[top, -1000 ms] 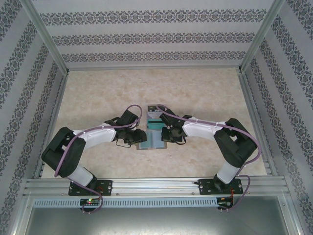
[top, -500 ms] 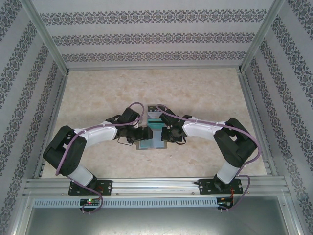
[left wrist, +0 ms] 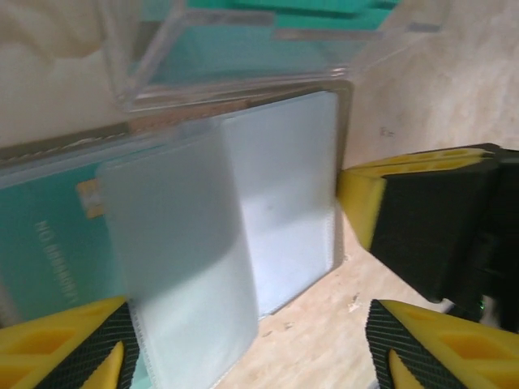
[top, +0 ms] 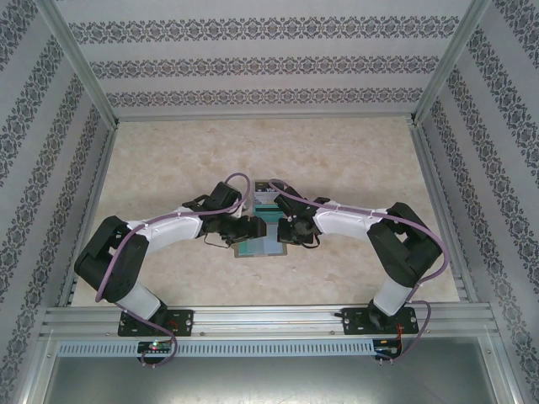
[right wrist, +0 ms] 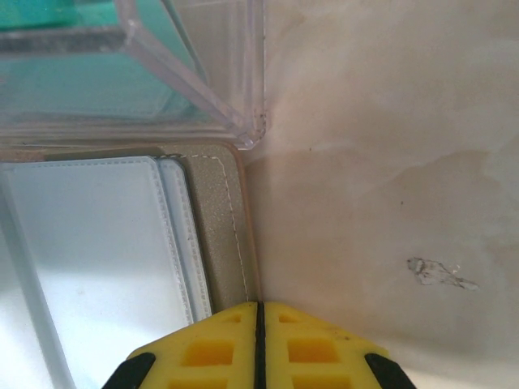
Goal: Take the credit cards out of the card holder
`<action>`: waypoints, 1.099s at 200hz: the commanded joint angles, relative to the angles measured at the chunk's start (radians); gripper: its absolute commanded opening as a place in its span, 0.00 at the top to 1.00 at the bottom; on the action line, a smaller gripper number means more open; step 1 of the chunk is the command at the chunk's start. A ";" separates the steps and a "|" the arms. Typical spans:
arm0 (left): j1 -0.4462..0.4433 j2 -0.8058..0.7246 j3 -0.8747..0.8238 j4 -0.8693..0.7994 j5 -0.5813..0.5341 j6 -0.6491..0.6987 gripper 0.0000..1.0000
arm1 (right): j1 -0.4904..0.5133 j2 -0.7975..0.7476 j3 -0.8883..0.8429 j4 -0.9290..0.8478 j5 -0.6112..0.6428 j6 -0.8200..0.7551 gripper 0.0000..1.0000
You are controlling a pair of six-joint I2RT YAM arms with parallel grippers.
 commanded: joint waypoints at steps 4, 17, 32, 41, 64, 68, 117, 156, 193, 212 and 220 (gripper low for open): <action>-0.012 0.026 0.047 0.065 0.077 0.028 0.32 | -0.002 0.037 -0.009 0.017 -0.023 0.016 1.00; -0.018 0.042 0.066 0.071 0.103 0.033 0.35 | -0.007 0.025 -0.015 0.024 -0.023 0.017 1.00; -0.026 0.072 0.088 0.065 0.123 0.039 0.38 | -0.012 0.003 -0.024 0.040 -0.026 0.015 1.00; -0.030 0.090 0.096 0.068 0.137 0.041 0.39 | -0.017 -0.014 -0.029 0.047 -0.023 0.011 1.00; -0.038 0.109 0.108 0.070 0.149 0.044 0.42 | -0.027 -0.060 -0.041 0.060 -0.013 0.002 1.00; -0.039 0.106 0.109 0.070 0.148 0.045 0.43 | -0.029 -0.069 -0.043 0.061 -0.012 -0.001 1.00; -0.037 0.060 0.115 0.028 0.115 0.056 0.47 | -0.041 -0.128 -0.057 0.098 -0.019 -0.013 1.00; -0.003 -0.027 0.052 -0.043 -0.027 0.054 0.58 | -0.022 -0.115 -0.025 0.143 -0.091 -0.032 1.00; 0.062 -0.081 -0.014 -0.104 -0.129 0.052 0.87 | 0.022 -0.052 0.034 0.186 -0.164 -0.040 1.00; 0.083 -0.062 -0.032 -0.111 -0.135 0.052 0.95 | 0.040 -0.011 0.065 0.206 -0.198 -0.031 0.98; 0.085 -0.053 -0.040 -0.106 -0.133 0.052 0.97 | 0.045 0.005 0.074 0.215 -0.217 -0.025 0.97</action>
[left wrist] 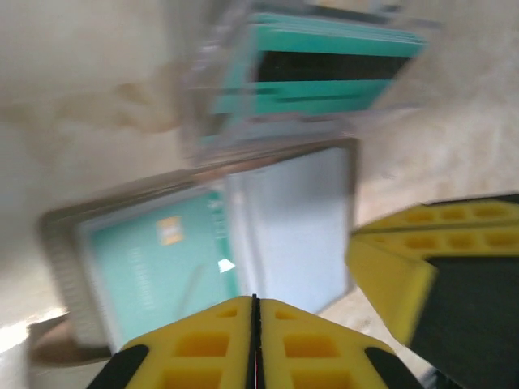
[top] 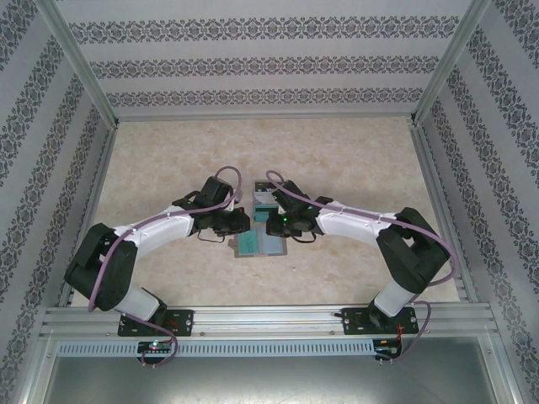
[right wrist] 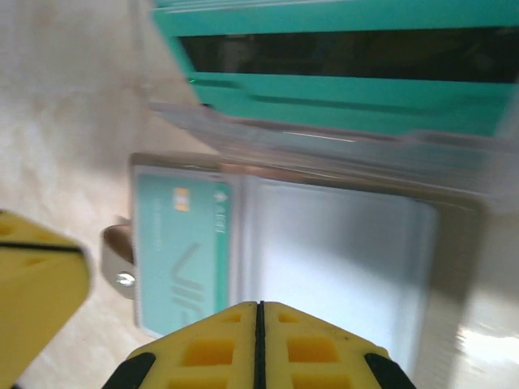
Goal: Take the credit cards out of the card holder
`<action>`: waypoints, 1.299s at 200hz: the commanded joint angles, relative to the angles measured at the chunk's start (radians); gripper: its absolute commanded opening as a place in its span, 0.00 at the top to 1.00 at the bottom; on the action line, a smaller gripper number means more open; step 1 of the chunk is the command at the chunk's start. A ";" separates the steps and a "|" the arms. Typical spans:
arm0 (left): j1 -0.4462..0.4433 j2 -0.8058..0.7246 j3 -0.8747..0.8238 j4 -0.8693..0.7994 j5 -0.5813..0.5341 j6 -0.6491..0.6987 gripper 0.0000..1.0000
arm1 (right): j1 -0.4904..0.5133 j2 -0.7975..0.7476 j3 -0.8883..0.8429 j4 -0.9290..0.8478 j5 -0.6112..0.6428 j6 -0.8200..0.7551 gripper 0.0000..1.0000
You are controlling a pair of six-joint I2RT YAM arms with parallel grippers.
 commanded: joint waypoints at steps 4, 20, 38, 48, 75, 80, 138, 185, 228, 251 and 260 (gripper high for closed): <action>0.019 0.021 -0.033 -0.053 -0.046 0.009 0.97 | 0.022 0.055 0.050 0.049 -0.083 0.003 0.97; 0.019 0.038 -0.041 -0.044 -0.047 0.007 0.97 | 0.030 0.084 0.063 0.067 -0.117 0.010 0.95; 0.020 0.060 -0.050 -0.028 -0.037 0.003 0.98 | 0.032 0.112 0.075 0.070 -0.139 0.018 0.95; 0.019 0.070 -0.054 -0.022 -0.033 0.000 0.98 | 0.033 0.126 0.078 0.070 -0.147 0.024 0.94; 0.020 0.076 -0.063 -0.022 -0.038 -0.008 0.99 | 0.032 0.155 0.082 0.072 -0.163 0.033 0.93; 0.019 0.074 -0.064 -0.025 -0.043 -0.009 0.99 | 0.032 0.157 0.081 0.072 -0.163 0.034 0.93; 0.020 0.039 -0.064 -0.082 -0.091 0.000 0.99 | 0.025 0.174 0.064 0.070 -0.158 0.046 0.88; 0.020 0.037 -0.069 -0.089 -0.087 0.000 0.99 | 0.023 0.188 0.062 0.071 -0.166 0.047 0.86; 0.020 0.053 -0.079 -0.079 -0.083 -0.004 1.00 | 0.023 0.199 0.059 0.069 -0.166 0.051 0.85; 0.019 0.065 -0.086 -0.069 -0.073 -0.007 1.00 | 0.021 0.194 0.052 0.065 -0.156 0.053 0.82; 0.019 0.070 -0.088 -0.063 -0.068 -0.009 1.00 | 0.020 0.187 0.050 0.062 -0.150 0.051 0.82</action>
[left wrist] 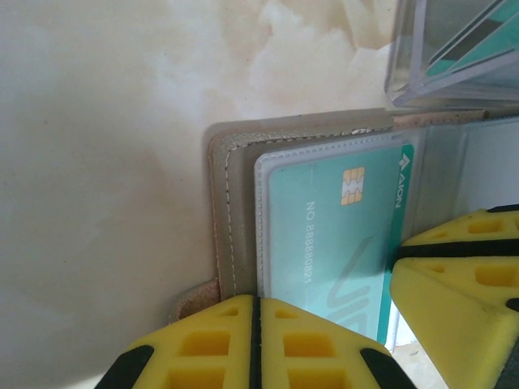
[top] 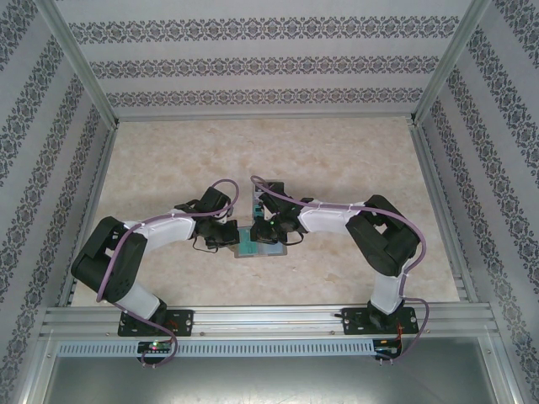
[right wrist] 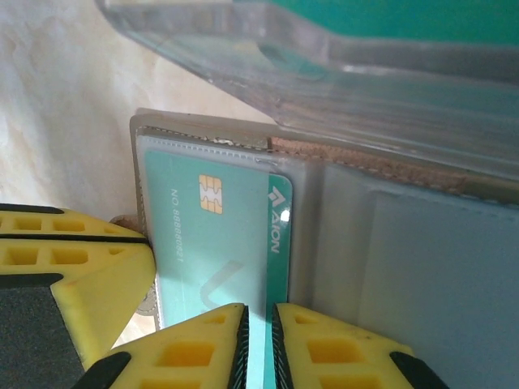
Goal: Take the credit cards out of the card holder
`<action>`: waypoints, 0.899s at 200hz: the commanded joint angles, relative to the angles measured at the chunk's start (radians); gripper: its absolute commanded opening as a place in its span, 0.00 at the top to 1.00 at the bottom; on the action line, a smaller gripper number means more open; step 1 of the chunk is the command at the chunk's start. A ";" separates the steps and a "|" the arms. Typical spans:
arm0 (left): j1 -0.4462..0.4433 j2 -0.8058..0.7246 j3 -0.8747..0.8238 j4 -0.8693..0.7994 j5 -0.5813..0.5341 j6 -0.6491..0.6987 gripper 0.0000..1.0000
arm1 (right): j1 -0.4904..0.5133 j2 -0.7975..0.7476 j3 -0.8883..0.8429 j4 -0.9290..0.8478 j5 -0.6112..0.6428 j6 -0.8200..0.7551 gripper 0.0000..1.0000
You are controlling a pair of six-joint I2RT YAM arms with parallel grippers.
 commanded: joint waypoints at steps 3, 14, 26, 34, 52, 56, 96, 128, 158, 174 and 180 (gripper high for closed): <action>0.005 0.015 -0.022 -0.012 -0.001 -0.006 1.00 | -0.002 -0.002 -0.011 -0.009 0.013 0.005 0.81; 0.006 0.020 -0.023 -0.010 0.000 -0.009 1.00 | -0.002 -0.012 -0.012 -0.015 0.017 0.001 0.81; 0.005 0.025 -0.025 -0.008 -0.001 -0.010 1.00 | -0.002 -0.024 -0.014 -0.022 0.021 -0.004 0.81; 0.006 0.025 -0.026 -0.008 -0.001 -0.010 1.00 | -0.004 -0.032 -0.015 -0.027 0.024 -0.005 0.81; 0.006 0.024 -0.025 -0.010 -0.003 -0.008 1.00 | -0.008 -0.047 -0.030 -0.027 0.029 -0.004 0.81; 0.005 0.025 -0.026 -0.010 -0.003 -0.008 1.00 | -0.010 -0.049 -0.033 -0.027 0.031 -0.004 0.81; 0.004 0.030 -0.026 -0.002 0.002 -0.013 1.00 | -0.011 -0.026 -0.040 -0.003 0.006 0.003 0.81; 0.004 0.031 -0.029 0.002 0.007 -0.015 1.00 | -0.008 -0.001 -0.022 0.004 -0.017 0.000 0.82; 0.003 0.031 -0.034 0.016 0.017 -0.022 1.00 | -0.007 0.017 -0.008 0.015 -0.032 0.003 0.83; 0.002 0.032 -0.035 0.021 0.023 -0.026 1.00 | -0.007 0.025 -0.002 0.015 -0.041 0.005 0.84; 0.003 0.032 -0.035 0.022 0.021 -0.025 1.00 | -0.007 0.028 0.001 0.015 -0.044 0.007 0.85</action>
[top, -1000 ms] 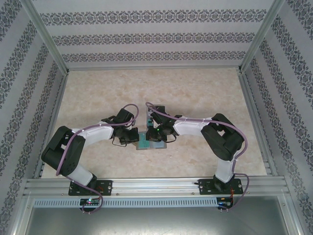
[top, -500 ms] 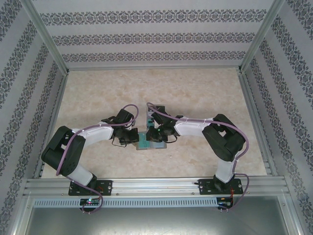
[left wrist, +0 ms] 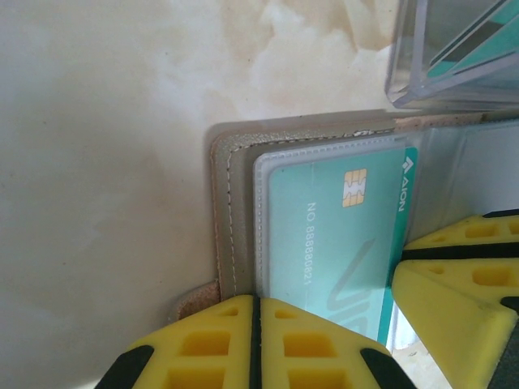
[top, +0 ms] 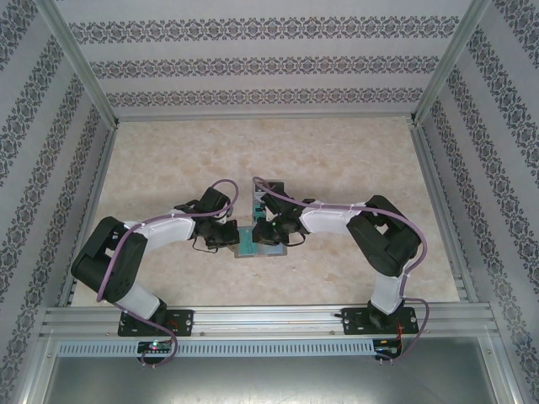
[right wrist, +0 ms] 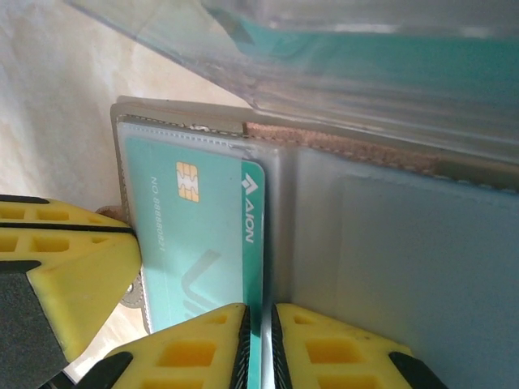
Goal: Take the credit cards out of the card holder
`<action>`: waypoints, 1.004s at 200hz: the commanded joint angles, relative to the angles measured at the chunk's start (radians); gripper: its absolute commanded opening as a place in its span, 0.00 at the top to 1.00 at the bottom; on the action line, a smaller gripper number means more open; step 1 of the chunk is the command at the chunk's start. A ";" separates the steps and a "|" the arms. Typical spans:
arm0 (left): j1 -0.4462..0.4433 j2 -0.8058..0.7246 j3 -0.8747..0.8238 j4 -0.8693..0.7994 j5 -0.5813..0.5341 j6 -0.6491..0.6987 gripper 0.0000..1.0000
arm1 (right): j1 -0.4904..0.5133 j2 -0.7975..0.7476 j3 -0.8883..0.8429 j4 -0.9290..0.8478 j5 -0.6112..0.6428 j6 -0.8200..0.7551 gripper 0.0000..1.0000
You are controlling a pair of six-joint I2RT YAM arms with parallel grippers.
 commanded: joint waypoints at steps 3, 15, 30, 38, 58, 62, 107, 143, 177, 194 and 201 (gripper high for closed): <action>0.002 0.032 -0.028 0.006 0.013 -0.019 1.00 | -0.004 0.032 0.019 0.010 -0.028 0.007 0.85; 0.000 0.033 -0.027 0.011 0.018 -0.020 1.00 | -0.005 0.032 0.017 0.016 -0.032 0.008 0.85; -0.001 0.035 -0.028 0.014 0.023 -0.021 1.00 | -0.003 0.030 0.019 0.020 -0.034 0.010 0.85; -0.002 0.039 -0.026 0.016 0.025 -0.020 1.00 | -0.003 0.030 0.019 0.022 -0.036 0.009 0.85; -0.005 0.042 -0.023 0.017 0.027 -0.020 1.00 | -0.002 0.032 0.017 0.026 -0.037 0.014 0.89; -0.007 0.043 -0.023 0.018 0.027 -0.021 1.00 | -0.004 0.032 0.015 0.028 -0.038 0.015 0.90; -0.010 0.041 -0.018 -0.004 0.006 -0.015 1.00 | -0.014 0.002 -0.015 0.022 -0.013 0.018 1.00; -0.009 0.043 -0.012 -0.024 -0.011 -0.006 1.00 | -0.051 -0.054 -0.072 0.005 0.010 0.004 1.00; -0.009 0.049 -0.007 -0.024 -0.006 -0.004 1.00 | -0.066 -0.067 -0.089 0.005 -0.005 -0.008 1.00; -0.009 0.049 -0.004 -0.024 -0.005 -0.003 1.00 | -0.061 -0.049 -0.081 0.018 -0.019 -0.005 1.00; -0.009 0.048 -0.005 -0.024 -0.006 -0.002 1.00 | -0.058 -0.041 -0.076 0.022 -0.024 -0.003 1.00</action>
